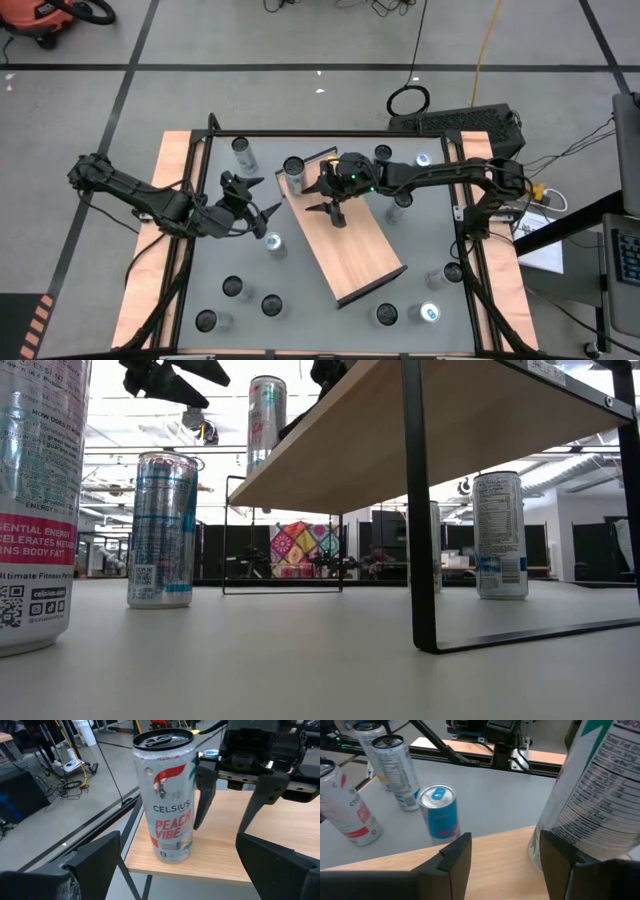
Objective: Place canned beverage on shelf
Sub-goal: Put the top left white-pink soda can on the shelf, then put the left white-pink soda can on the shelf aligned with the other white-pink soda can
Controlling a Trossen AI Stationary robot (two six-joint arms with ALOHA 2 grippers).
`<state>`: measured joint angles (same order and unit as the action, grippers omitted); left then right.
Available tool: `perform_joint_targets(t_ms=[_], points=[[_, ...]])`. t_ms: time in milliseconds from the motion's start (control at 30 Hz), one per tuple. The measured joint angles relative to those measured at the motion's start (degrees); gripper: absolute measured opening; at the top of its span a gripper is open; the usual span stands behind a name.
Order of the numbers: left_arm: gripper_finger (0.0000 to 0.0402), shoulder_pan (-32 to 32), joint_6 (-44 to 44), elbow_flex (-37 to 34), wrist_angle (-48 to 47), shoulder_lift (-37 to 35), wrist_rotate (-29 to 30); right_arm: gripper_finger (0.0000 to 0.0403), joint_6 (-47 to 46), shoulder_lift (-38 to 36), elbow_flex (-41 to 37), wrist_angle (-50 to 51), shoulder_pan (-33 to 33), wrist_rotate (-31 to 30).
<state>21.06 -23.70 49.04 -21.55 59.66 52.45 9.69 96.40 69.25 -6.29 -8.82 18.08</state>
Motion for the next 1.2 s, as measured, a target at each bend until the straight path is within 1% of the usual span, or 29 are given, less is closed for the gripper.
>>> perform_joint_targets(t_ms=[533,700,800,833,900,1033,1133,1200], points=[[0.0389,0.0,0.0,0.0,0.0,0.0,0.0,0.0167,0.0,0.0,0.0,-2.1,-0.5,0.4],[0.0389,0.4,0.0,0.0,0.0,0.0,0.0,0.0167,-3.2,-1.3,0.0,-1.5,0.7,6.3],[0.0389,1.6,0.0,0.0,0.0,0.0,-0.9,0.0167,-4.7,-3.8,0.0,0.2,3.2,7.2],[0.0389,2.1,0.0,0.0,0.1,0.0,-1.9,0.0167,-4.9,-4.8,0.1,1.4,4.4,6.7],[0.0389,3.5,0.0,0.0,0.1,0.0,-3.8,0.0167,-5.1,-6.8,0.1,4.1,7.5,3.2],[0.0389,7.2,0.2,0.0,0.9,0.6,-7.6,0.0167,-5.8,-9.2,0.1,9.6,14.7,-6.6],[0.0389,10.6,0.5,0.0,2.1,2.1,-10.3,0.0167,-7.6,-9.5,0.1,10.8,19.6,-12.4],[0.0389,12.9,0.9,0.0,3.9,3.7,-11.0,0.0167,-9.0,-9.5,0.1,11.2,22.3,-16.6]])
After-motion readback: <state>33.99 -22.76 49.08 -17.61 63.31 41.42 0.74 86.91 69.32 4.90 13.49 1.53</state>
